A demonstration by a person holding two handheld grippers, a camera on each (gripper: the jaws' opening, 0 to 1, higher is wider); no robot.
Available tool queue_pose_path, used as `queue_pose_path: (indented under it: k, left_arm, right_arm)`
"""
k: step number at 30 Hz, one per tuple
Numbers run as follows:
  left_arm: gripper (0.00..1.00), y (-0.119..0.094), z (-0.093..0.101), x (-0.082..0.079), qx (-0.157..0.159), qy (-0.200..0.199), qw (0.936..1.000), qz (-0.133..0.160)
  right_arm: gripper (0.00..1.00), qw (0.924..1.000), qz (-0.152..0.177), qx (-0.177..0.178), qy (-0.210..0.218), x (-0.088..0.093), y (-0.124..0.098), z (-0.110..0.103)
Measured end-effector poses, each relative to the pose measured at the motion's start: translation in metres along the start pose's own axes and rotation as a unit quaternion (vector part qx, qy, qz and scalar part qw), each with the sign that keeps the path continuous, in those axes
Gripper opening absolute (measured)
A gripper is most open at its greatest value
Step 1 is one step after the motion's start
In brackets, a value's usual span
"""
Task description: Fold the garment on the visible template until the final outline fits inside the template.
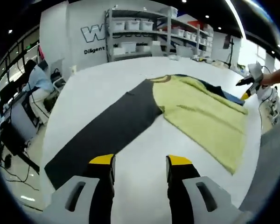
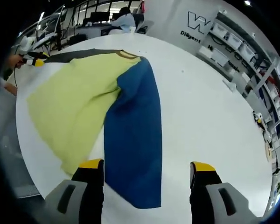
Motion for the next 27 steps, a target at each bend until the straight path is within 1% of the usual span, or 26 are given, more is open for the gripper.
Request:
queue_pose_path:
  k: [2, 4, 8, 11, 14, 15, 17, 19, 21, 23, 24, 25, 27]
  left_arm:
    - [0.48, 0.006, 0.008, -0.002, 0.011, 0.025, 0.9996, -0.008]
    - [0.51, 0.011, 0.014, -0.002, 0.022, 0.037, 0.999, -0.012]
    - [0.55, 0.016, 0.021, -0.004, 0.034, 0.047, 0.9982, -0.016]
    - [0.58, 0.021, 0.028, -0.002, 0.045, 0.047, 0.9977, -0.018]
    - [0.62, 0.026, 0.038, -0.001, 0.058, 0.06, 0.9962, -0.026]
    - [0.63, 0.027, 0.041, 0.0, 0.063, 0.063, 0.9956, -0.028]
    - [0.62, 0.03, 0.05, 0.0, 0.076, 0.078, 0.9935, -0.031]
    - [0.6, 0.033, 0.06, -0.001, 0.092, 0.099, 0.9903, -0.033]
    - [0.59, 0.035, 0.068, -0.001, 0.105, 0.115, 0.9872, -0.034]
    - [0.57, 0.039, 0.07, -0.003, 0.125, 0.136, 0.9823, -0.033]
    - [0.55, 0.04, 0.073, -0.004, 0.133, 0.14, 0.9806, -0.031]
    - [0.53, 0.041, 0.078, -0.003, 0.146, 0.149, 0.9775, -0.034]
    - [0.49, 0.043, 0.085, -0.002, 0.159, 0.163, 0.9729, -0.04]
  right_arm:
    - [0.74, 1.0, 0.003, -0.003, -0.001, 0.0, -0.001, -0.001]
    - [0.75, 1.0, 0.007, -0.007, 0.0, 0.0, 0.0, -0.003]
    - [0.76, 0.9996, 0.02, -0.018, -0.002, -0.004, -0.004, -0.01]
    - [0.78, 0.999, 0.033, -0.029, -0.003, -0.007, -0.006, -0.017]
    - [0.77, 0.9986, 0.042, -0.032, -0.009, -0.011, -0.009, -0.022]
    - [0.76, 0.9979, 0.052, -0.037, -0.003, -0.014, -0.011, -0.025]
    - [0.72, 0.9978, 0.053, -0.039, -0.005, -0.016, -0.012, -0.027]
    - [0.68, 0.9953, 0.078, -0.054, -0.02, -0.021, -0.016, -0.035]
    - [0.63, 0.9941, 0.084, -0.063, -0.027, -0.022, -0.019, -0.041]
    - [0.56, 0.9931, 0.088, -0.068, -0.038, -0.021, -0.021, -0.046]
    - [0.52, 0.9918, 0.096, -0.074, -0.04, -0.021, -0.023, -0.049]
    - [0.5, 0.9914, 0.098, -0.077, -0.041, -0.021, -0.024, -0.051]
    - [0.48, 0.9903, 0.098, -0.09, -0.038, -0.019, -0.025, -0.058]
Point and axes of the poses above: the point that each gripper's makers call its tool centre point, and the gripper's own axes: y roughly forward along the fingers, z roughly to its right, x roughly out of its underside, the point moved 7 cm from there along -y, roughly backward along the fingers, and after that the axes turned 14 degrees about x, right-handed, at the moved point
